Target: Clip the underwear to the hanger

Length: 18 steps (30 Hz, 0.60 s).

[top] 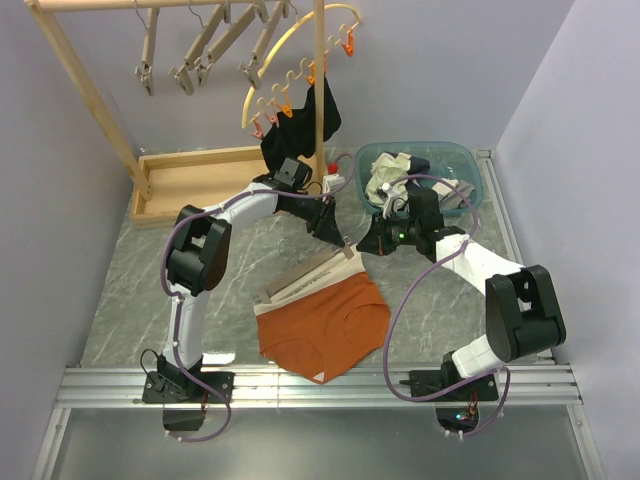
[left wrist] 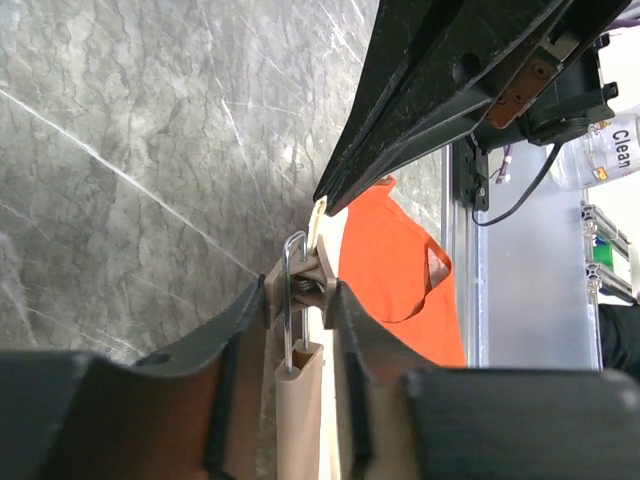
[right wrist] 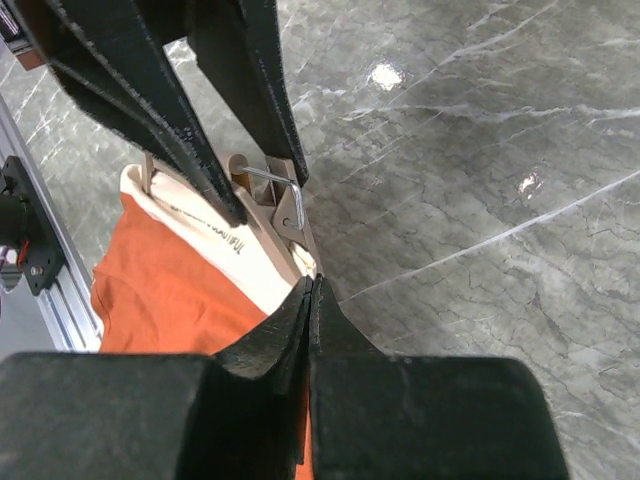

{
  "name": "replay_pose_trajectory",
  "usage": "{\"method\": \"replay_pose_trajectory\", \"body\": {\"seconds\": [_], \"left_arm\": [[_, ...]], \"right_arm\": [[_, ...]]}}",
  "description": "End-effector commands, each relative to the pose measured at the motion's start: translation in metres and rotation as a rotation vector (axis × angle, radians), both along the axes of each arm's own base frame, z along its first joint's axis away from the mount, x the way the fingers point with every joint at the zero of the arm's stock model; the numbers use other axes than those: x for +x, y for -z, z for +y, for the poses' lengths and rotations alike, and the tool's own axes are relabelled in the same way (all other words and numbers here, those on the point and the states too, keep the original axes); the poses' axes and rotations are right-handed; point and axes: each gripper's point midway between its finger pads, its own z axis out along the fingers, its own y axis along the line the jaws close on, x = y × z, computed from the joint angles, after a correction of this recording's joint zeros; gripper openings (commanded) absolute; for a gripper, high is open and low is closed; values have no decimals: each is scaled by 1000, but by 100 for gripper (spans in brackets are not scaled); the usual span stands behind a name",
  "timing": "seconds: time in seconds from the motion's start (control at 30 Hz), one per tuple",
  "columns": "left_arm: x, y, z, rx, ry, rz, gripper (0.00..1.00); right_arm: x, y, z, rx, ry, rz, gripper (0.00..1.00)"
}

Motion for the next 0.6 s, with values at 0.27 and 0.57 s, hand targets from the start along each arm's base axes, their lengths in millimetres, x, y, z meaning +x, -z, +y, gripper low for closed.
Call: {"method": "replay_pose_trajectory", "body": {"seconds": [0.27, 0.57], "left_arm": [[5, -34, -3, -29, -2, -92, 49], [38, -81, 15, -9, -184, -254, 76]], "right_arm": [[15, -35, 6, 34, -20, -127, 0], [9, -37, 7, 26, -39, -156, 0]]}}
